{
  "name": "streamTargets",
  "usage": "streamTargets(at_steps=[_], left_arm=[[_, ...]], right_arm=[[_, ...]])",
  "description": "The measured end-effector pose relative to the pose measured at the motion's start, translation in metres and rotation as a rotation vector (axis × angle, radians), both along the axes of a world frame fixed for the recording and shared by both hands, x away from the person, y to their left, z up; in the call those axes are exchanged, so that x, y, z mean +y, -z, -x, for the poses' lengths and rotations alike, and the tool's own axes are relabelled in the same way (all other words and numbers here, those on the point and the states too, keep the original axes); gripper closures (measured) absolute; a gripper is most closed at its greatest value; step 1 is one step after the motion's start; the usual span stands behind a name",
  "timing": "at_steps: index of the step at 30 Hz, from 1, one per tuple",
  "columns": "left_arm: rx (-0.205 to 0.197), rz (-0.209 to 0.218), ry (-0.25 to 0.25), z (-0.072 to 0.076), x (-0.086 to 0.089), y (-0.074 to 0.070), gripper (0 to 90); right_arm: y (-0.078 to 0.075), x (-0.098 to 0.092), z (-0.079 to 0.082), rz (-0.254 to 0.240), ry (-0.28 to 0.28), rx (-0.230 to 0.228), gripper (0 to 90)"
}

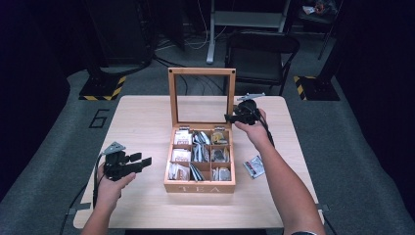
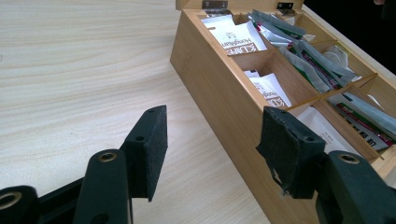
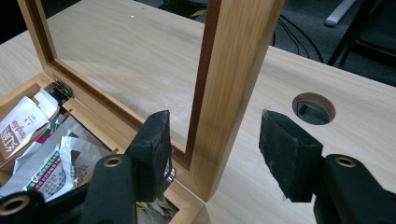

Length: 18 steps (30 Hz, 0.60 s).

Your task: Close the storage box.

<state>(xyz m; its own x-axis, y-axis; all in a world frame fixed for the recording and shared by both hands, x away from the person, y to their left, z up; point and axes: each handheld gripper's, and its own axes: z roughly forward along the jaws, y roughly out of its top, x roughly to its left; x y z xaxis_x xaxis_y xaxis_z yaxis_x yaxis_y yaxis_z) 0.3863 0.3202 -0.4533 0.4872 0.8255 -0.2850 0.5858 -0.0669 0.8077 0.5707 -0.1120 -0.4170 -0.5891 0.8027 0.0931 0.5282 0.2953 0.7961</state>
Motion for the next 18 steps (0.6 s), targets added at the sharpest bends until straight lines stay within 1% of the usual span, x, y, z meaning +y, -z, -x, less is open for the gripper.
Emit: streamTargets(at_steps=[3,5,7,9,10,13,14,15,16,18], left_arm=[[0.002,0.0,0.0,0.0001,0.0001,0.0001,41.7],[0.012,0.001,0.004,0.0003,0.001,0.0,41.7],[0.013,0.001,0.003,0.0,0.0015,0.0005,41.7],[0.011,-0.001,0.002,-0.0005,0.0021,0.0009,41.7],[0.012,0.001,0.002,-0.0005,0.0022,0.0009,41.7],[0.012,0.002,0.002,-0.0006,0.0023,0.0011,41.7],[0.013,0.001,0.002,-0.0007,0.0022,0.0013,41.7],[0.013,0.0,0.003,-0.0009,0.0021,0.0015,41.7],[0.015,0.001,0.004,-0.0009,0.0018,0.0017,41.7],[0.017,-0.005,0.008,-0.0012,0.0019,0.0019,41.7]], right_arm=[[0.0002,0.0,-0.0024,-0.008,-0.012,0.009,46.4],[-0.001,0.0009,-0.0035,0.003,-0.025,0.009,47.9],[-0.0026,0.003,-0.004,0.002,-0.028,0.013,49.3],[-0.0042,0.0051,-0.0051,0.013,-0.039,0.005,50.7],[-0.0053,0.0068,-0.0049,0.016,-0.036,0.008,51.0],[-0.0066,0.0087,-0.0047,0.058,-0.038,-0.005,53.7],[-0.0069,0.0083,-0.0045,0.062,-0.04,-0.006,55.0],[-0.0073,0.0079,-0.0039,0.053,-0.033,0.0,56.8],[-0.0075,0.0065,-0.0043,0.049,-0.037,-0.001,57.7],[-0.0082,0.0047,-0.0044,0.03,-0.039,0.009,57.9]])
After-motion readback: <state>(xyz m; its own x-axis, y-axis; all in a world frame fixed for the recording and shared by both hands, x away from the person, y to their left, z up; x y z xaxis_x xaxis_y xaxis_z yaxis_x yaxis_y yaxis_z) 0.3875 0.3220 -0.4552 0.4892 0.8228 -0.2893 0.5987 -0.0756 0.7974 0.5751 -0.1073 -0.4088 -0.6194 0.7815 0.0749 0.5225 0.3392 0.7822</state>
